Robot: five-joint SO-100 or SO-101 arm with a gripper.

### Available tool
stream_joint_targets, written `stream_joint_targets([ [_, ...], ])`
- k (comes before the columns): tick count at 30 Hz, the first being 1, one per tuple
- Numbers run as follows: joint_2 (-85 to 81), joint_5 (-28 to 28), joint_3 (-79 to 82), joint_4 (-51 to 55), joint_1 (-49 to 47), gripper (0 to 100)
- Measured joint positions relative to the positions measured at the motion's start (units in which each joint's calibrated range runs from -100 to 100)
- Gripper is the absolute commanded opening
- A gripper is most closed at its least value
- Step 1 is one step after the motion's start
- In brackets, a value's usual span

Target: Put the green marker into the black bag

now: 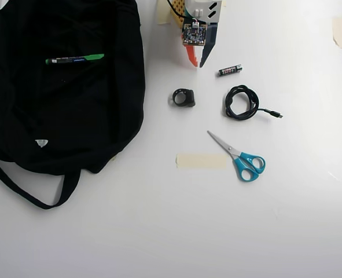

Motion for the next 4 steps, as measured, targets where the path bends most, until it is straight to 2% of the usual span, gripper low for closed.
stream_joint_targets([
  [4, 0.00, 0.00, 0.00, 0.00, 0.00, 2],
])
